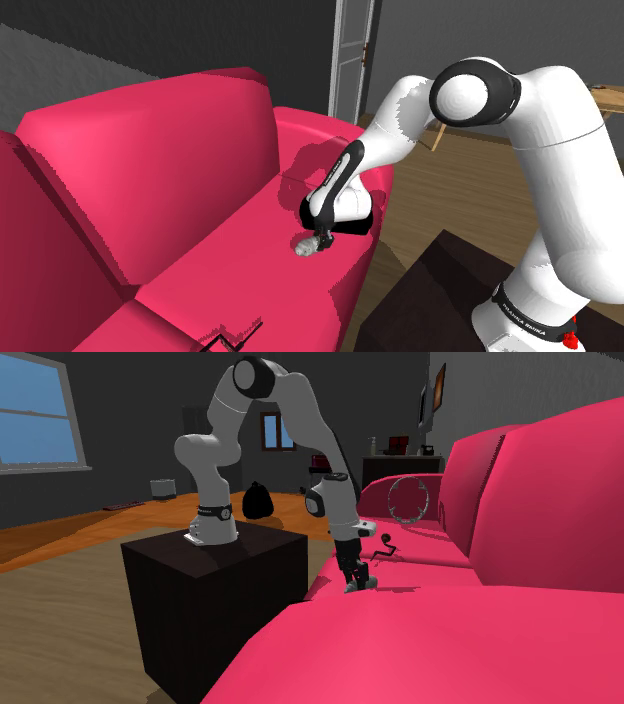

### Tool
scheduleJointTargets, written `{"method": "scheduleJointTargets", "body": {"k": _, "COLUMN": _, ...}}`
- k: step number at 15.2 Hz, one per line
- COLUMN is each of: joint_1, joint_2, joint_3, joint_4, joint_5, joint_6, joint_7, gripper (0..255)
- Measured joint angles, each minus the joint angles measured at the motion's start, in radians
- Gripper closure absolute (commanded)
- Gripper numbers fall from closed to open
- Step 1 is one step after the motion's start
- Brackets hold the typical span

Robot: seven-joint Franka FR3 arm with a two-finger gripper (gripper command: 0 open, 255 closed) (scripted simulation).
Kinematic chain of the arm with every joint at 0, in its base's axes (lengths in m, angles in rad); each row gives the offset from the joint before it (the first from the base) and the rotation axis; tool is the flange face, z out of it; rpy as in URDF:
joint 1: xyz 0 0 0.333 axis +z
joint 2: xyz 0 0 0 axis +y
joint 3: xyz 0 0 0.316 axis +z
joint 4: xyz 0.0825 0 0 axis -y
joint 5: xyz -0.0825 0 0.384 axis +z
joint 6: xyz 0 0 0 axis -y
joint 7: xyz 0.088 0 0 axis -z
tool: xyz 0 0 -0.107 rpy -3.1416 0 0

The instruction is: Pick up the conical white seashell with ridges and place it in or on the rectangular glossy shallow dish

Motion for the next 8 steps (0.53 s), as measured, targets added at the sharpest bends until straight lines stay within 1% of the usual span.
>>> {"method": "scheduleJointTargets", "body": {"k": 3, "joint_1": 0.010, "joint_2": -0.031, "joint_3": -0.012, "joint_4": -0.014, "joint_5": -0.005, "joint_6": -0.017, "joint_7": 0.008, "gripper": 255}}
{"method": "scheduleJointTargets", "body": {"k": 8, "joint_1": 0.042, "joint_2": -0.102, "joint_3": -0.049, "joint_4": -0.042, "joint_5": -0.024, "joint_6": -0.065, "joint_7": 0.038, "gripper": 255}}
